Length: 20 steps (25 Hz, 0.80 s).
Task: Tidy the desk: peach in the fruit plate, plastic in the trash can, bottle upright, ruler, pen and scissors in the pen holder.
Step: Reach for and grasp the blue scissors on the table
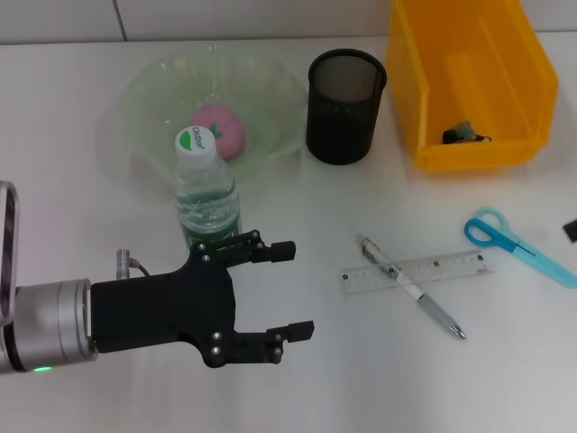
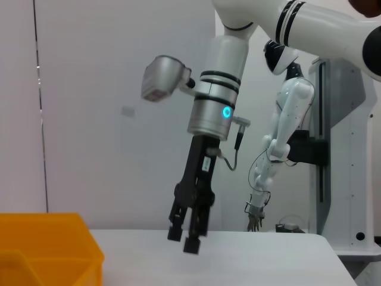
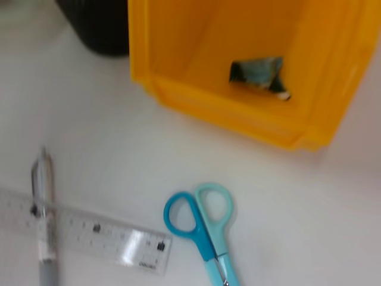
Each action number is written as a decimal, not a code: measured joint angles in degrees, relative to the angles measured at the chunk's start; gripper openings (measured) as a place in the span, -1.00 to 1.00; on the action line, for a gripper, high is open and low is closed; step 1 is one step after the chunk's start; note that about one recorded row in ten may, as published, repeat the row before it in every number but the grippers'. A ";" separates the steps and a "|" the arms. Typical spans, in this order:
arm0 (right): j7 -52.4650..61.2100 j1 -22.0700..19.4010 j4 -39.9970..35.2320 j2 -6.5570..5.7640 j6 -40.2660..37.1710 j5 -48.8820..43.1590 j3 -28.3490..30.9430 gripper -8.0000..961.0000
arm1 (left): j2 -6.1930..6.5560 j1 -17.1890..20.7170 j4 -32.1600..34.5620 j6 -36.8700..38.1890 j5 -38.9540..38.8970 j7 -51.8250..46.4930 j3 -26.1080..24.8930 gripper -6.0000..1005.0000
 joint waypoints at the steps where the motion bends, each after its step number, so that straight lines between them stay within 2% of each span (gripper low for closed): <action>1: -0.14 0.09 0.98 0.00 1.12 -0.25 -1.65 0.75 | 0.00 0.00 0.00 0.00 0.00 0.00 0.00 0.62; 7: -3.95 -0.41 5.29 0.01 7.69 1.11 -10.14 0.74 | 0.09 -0.26 -0.20 -0.22 0.18 -0.49 0.05 0.62; 20: -6.02 -0.36 10.77 0.11 12.06 3.04 -13.26 0.71 | 0.09 -1.09 -0.37 -1.31 0.36 -1.43 0.10 0.62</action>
